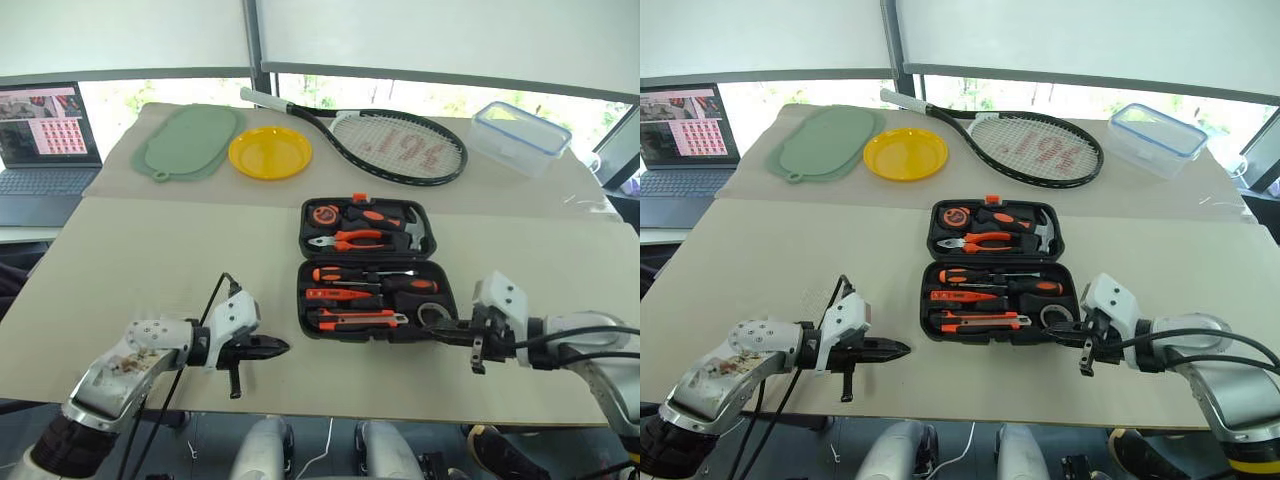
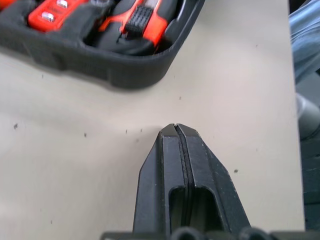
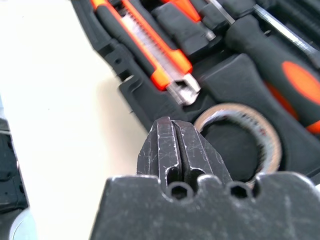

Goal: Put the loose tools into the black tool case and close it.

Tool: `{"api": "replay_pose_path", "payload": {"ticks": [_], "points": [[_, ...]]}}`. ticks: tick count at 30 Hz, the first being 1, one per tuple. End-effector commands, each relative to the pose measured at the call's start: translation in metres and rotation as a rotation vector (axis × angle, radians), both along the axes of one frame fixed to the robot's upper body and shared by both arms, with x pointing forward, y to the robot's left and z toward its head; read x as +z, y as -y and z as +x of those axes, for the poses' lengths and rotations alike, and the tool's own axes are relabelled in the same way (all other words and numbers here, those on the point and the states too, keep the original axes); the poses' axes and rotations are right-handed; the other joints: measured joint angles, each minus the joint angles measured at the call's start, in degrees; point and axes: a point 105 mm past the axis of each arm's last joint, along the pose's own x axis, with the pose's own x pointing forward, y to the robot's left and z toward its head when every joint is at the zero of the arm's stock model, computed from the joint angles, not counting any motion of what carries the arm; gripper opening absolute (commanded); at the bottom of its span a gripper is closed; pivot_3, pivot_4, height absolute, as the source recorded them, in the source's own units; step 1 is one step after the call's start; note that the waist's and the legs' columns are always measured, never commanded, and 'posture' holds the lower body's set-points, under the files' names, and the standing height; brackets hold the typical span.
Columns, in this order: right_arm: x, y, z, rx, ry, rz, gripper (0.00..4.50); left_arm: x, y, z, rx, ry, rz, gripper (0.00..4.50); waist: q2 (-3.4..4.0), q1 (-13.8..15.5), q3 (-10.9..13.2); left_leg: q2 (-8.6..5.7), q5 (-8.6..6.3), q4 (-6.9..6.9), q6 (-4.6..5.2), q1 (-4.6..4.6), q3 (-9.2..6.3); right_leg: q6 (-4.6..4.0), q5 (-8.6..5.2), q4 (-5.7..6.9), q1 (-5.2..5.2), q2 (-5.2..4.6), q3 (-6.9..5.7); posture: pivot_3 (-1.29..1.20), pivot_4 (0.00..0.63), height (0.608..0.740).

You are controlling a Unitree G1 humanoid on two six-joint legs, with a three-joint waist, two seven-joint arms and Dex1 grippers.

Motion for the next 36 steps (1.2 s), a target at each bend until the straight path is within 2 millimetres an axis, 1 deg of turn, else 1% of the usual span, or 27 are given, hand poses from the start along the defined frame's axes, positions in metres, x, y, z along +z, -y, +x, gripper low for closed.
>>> {"api": "replay_pose_path", "payload": {"ticks": [1, 3, 5, 6, 8, 11, 12, 16, 18, 20, 22, 26, 32, 36], "points": [[0.037, 0.025, 0.029, -0.156, 0.140, 0.044, 0.00, 0.023, -0.015, 0.022, 0.081, 0.108, 0.007, 0.04, 0.01, 0.0, 0.0, 0.00, 0.01, 0.02, -0.01, 0.01, 0.00, -0.01, 0.01, 0.00, 0.00, 0.01, 0.00, 0.00, 0.150, 0.738], [0.040, 0.036, 0.037, -0.204, 0.155, 0.039, 0.00, 0.027, -0.020, 0.029, 0.109, 0.128, 0.009, 0.04, 0.00, 0.0, 0.0, -0.01, 0.05, 0.02, 0.00, 0.01, 0.01, -0.02, 0.01, 0.01, -0.01, 0.02, 0.01, 0.00, 0.150, 0.738], [0.036, 0.049, 0.043, -0.245, 0.150, 0.009, 0.00, 0.032, -0.024, 0.040, 0.134, 0.154, 0.009, 0.04, 0.00, 0.2, 0.0, -0.02, 0.05, -0.01, 0.00, 0.02, -0.02, -0.02, 0.01, 0.00, 0.02, 0.03, -0.02, 0.00, 0.150, 0.738], [0.030, 0.058, 0.048, -0.273, 0.146, -0.022, 0.00, 0.034, -0.024, 0.049, 0.158, 0.172, 0.003, 0.04, 0.00, 0.3, 0.0, -0.05, 0.05, -0.01, 0.00, 0.00, -0.02, -0.02, 0.01, -0.01, 0.02, 0.03, -0.06, 0.00, 0.150, 0.738], [0.021, 0.068, 0.053, -0.306, 0.133, -0.068, 0.00, 0.037, -0.021, 0.060, 0.190, 0.187, -0.018, 0.04, 0.00, 0.3, 0.0, -0.10, 0.05, -0.02, 0.01, -0.01, 0.00, -0.01, 0.01, -0.02, 0.03, 0.01, -0.06, 0.00, 0.150, 0.738], [0.010, 0.073, 0.057, -0.318, 0.116, -0.100, 0.00, 0.040, -0.013, 0.069, 0.197, 0.189, -0.050, 0.04, 0.00, 0.1, 0.0, -0.17, 0.05, 0.00, 0.02, -0.06, 0.04, 0.01, 0.03, -0.03, -0.01, 0.01, -0.05, 0.00, 0.150, 0.738], [0.008, 0.072, 0.058, -0.315, 0.116, -0.102, 0.00, 0.039, -0.011, 0.070, 0.193, 0.184, -0.055, 0.04, 0.01, 0.0, 0.0, -0.16, 0.05, -0.01, 0.02, -0.06, 0.03, 0.01, 0.03, -0.03, 0.00, 0.02, -0.03, 0.00, 0.150, 0.738], [0.000, 0.055, 0.066, -0.273, 0.117, -0.091, 0.00, 0.034, 0.010, 0.073, 0.134, 0.156, -0.073, 0.04, 0.01, -0.4, 0.0, -0.12, 0.06, -0.02, 0.00, -0.02, 0.03, 0.00, 0.03, 0.01, -0.01, 0.09, -0.01, 0.00, 0.150, 0.738], [0.004, 0.040, 0.072, -0.236, 0.127, -0.062, 0.00, 0.030, 0.016, 0.068, 0.097, 0.147, -0.072, 0.04, 0.01, -0.5, 0.0, -0.13, 0.07, -0.03, -0.01, -0.02, 0.03, -0.01, 0.04, 0.04, -0.01, 0.10, 0.01, 0.00, 0.150, 0.738], [0.006, 0.031, 0.073, -0.201, 0.128, -0.049, 0.00, 0.029, 0.020, 0.062, 0.067, 0.129, -0.073, 0.04, 0.01, -0.5, 0.0, -0.13, 0.07, -0.03, -0.01, -0.02, 0.02, -0.01, 0.04, 0.04, -0.02, 0.09, 0.01, 0.00, 0.150, 0.738], [0.008, 0.025, 0.069, -0.159, 0.121, -0.044, 0.00, 0.029, 0.022, 0.056, 0.037, 0.119, -0.076, 0.04, 0.01, -0.5, 0.0, -0.13, 0.07, -0.02, -0.01, -0.04, 0.03, -0.01, 0.04, 0.03, -0.04, 0.07, 0.01, 0.00, 0.150, 0.738], [0.012, 0.013, 0.050, -0.047, 0.096, -0.014, 0.00, 0.029, 0.023, 0.043, 0.001, 0.084, -0.090, 0.04, 0.02, -0.6, 0.0, -0.07, 0.06, -0.10, -0.01, -0.05, 0.04, -0.01, 0.03, 0.02, -0.09, 0.07, 0.02, 0.00, 0.150, 0.738], [0.006, 0.006, 0.017, 0.051, 0.049, -0.031, 0.00, 0.020, 0.018, 0.020, -0.046, 0.020, -0.075, 0.04, 0.02, -0.5, 0.0, -0.03, 0.06, -0.21, -0.01, -0.05, 0.04, -0.02, 0.02, -0.03, -0.10, 0.03, 0.01, 0.00, 0.150, 0.738], [0.003, 0.003, 0.000, 0.075, 0.026, -0.030, 0.00, 0.019, 0.017, 0.007, -0.053, -0.013, -0.088, 0.04, 0.02, -0.4, 0.0, -0.01, 0.06, -0.21, -0.01, -0.03, 0.03, -0.02, 0.01, -0.04, -0.08, 0.02, 0.01, 0.00, 0.150, 0.738]]}}
